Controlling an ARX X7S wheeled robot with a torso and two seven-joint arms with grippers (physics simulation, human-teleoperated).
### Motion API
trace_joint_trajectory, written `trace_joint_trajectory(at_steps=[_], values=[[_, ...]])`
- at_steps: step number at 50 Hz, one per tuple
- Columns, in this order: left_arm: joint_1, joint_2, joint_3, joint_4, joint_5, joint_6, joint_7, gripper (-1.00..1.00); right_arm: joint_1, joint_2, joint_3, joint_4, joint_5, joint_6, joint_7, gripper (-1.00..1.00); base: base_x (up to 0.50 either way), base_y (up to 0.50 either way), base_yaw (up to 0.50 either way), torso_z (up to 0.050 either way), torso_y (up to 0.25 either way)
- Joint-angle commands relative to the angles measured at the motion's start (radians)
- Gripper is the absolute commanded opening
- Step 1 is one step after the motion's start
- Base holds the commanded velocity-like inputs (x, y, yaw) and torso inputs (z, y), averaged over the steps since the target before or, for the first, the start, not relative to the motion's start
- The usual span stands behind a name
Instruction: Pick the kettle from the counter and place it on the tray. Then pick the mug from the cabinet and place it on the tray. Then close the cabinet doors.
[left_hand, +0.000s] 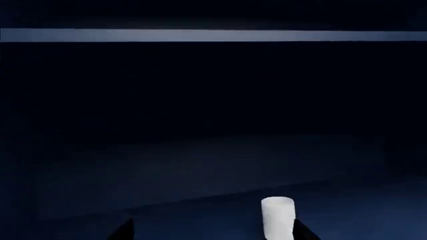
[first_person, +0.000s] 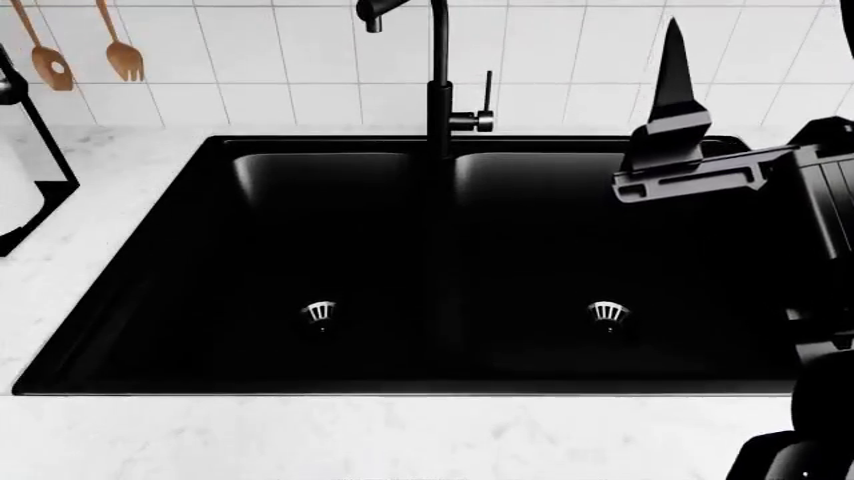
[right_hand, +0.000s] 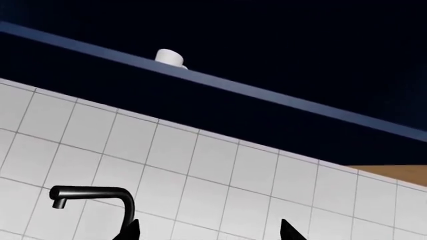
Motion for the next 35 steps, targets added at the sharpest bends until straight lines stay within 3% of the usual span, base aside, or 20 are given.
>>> trace_joint_trajectory(at_steps=[1,15,24,35], values=[[-0.073,0.055,0.02,-0.328,-0.052,0.002,0.007,1.0,0.001,-0.011,-0.013,0.004,-0.069,0.007,-0.049,1.0,0.0,0.0,0.0,0.0,0.0],[-0.073,0.055,0.185,-0.383,-0.331,0.04,-0.087,1.0,-0.032,-0.007,-0.018,0.0,-0.11,0.019,-0.082,1.0,0.0,0.0,0.0,0.0,0.0],[-0.073,0.055,0.156,-0.342,-0.313,0.031,-0.111,1.0,-0.023,-0.014,-0.037,0.003,-0.165,0.034,-0.128,1.0,0.0,-0.12,0.0,0.0,0.0],[-0.073,0.055,0.126,-0.31,-0.275,0.013,-0.11,1.0,0.232,0.031,-0.197,0.093,-0.277,0.188,-0.22,1.0,0.03,-0.1,0.0,0.0,0.0]])
